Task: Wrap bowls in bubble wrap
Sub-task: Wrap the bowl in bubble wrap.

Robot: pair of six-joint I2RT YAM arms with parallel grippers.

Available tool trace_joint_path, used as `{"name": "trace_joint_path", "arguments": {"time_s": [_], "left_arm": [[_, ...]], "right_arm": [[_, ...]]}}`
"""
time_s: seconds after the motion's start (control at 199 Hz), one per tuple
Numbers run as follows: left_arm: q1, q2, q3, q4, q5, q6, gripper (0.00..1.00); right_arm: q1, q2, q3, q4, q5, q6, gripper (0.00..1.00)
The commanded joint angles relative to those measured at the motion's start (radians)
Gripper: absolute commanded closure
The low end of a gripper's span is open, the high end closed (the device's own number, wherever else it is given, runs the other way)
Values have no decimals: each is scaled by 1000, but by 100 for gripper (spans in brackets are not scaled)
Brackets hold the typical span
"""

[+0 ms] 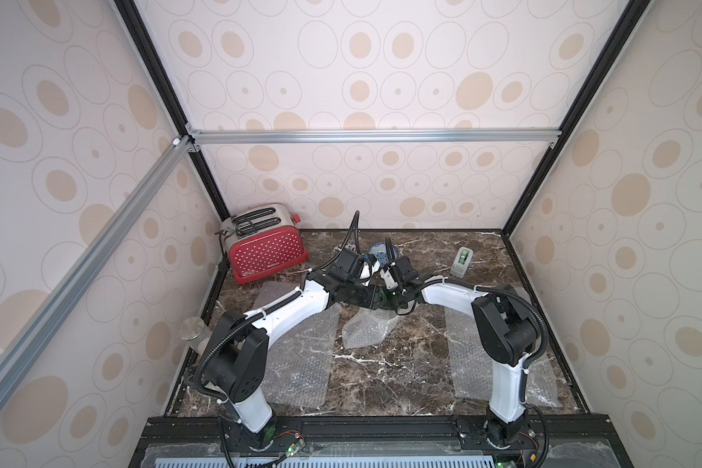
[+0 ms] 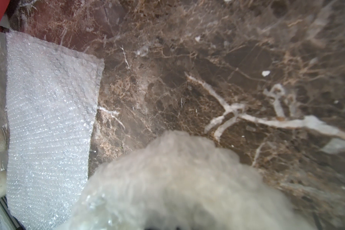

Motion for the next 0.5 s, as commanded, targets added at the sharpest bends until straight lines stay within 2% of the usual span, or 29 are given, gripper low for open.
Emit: {"name": "trace_joint_path", "arguments": {"time_s": [0.0, 0.383, 0.468, 0.498], "left_arm": [[-9, 18, 41, -58, 34, 57, 48], [-29, 49, -7, -109, 24, 83, 51], [-29, 53, -13, -120, 3, 87, 57], [-29, 55, -11, -131, -9, 91, 63]], "right_arm": [[3, 1, 26, -33, 7, -4, 91], [1, 4, 40, -30, -7, 6, 91], [0, 2, 38, -27, -10, 7, 91], [0, 3, 38, -25, -11, 9, 91]]}}
